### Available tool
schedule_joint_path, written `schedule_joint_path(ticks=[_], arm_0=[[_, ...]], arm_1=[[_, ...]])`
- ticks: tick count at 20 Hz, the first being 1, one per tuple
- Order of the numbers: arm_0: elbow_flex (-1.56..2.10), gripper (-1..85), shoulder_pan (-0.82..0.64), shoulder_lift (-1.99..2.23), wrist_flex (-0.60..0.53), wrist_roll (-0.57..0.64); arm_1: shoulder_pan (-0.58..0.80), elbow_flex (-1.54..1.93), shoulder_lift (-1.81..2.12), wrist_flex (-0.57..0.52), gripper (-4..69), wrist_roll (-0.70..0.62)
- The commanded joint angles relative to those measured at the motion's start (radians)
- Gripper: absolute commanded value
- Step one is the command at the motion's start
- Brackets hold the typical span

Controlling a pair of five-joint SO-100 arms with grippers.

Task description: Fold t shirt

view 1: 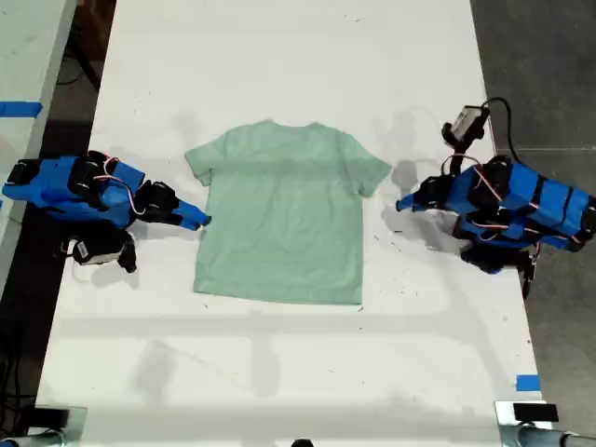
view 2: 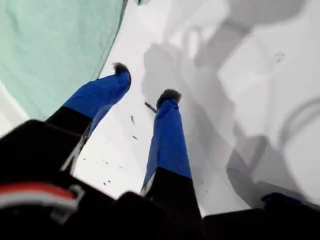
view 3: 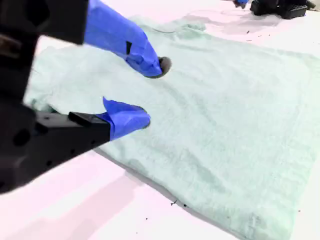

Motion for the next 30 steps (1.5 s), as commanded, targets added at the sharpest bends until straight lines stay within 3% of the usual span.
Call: schedule_joint_path(ticks=[1, 7, 15, 16, 19, 24, 30], arm_0=[[-0.002, 12.5, -0.009, 0.008, 0.002, 0.011], [-0.002, 12.6, -0.011, 0.008, 0.002, 0.011], [-0.002, 12.6, -0.011, 0.008, 0.002, 0.011], [-0.002, 12.6, -0.012, 0.008, 0.002, 0.011], [-0.002, 12.6, -0.012, 0.008, 0.002, 0.011], [-0.002, 12.6, -0.012, 0.008, 0.002, 0.011], [-0.002, 12.6, -0.012, 0.008, 0.002, 0.011]], arm_1=[[0.173, -0.235, -0.285, -0.104, 17.1, -0.166], [0.333, -0.397, -0.723, -0.390, 18.6, -0.288], [0.339, -0.548, -1.143, -0.523, 17.7, -0.296], [0.339, -0.557, -1.163, -0.520, 2.0, -0.307], [0.316, -0.561, -1.111, -0.515, 1.6, -0.302], [0.091, -0.733, -0.996, -0.479, 1.7, -0.270], [-0.195, -0.974, -1.252, -0.595, 1.7, -0.227]])
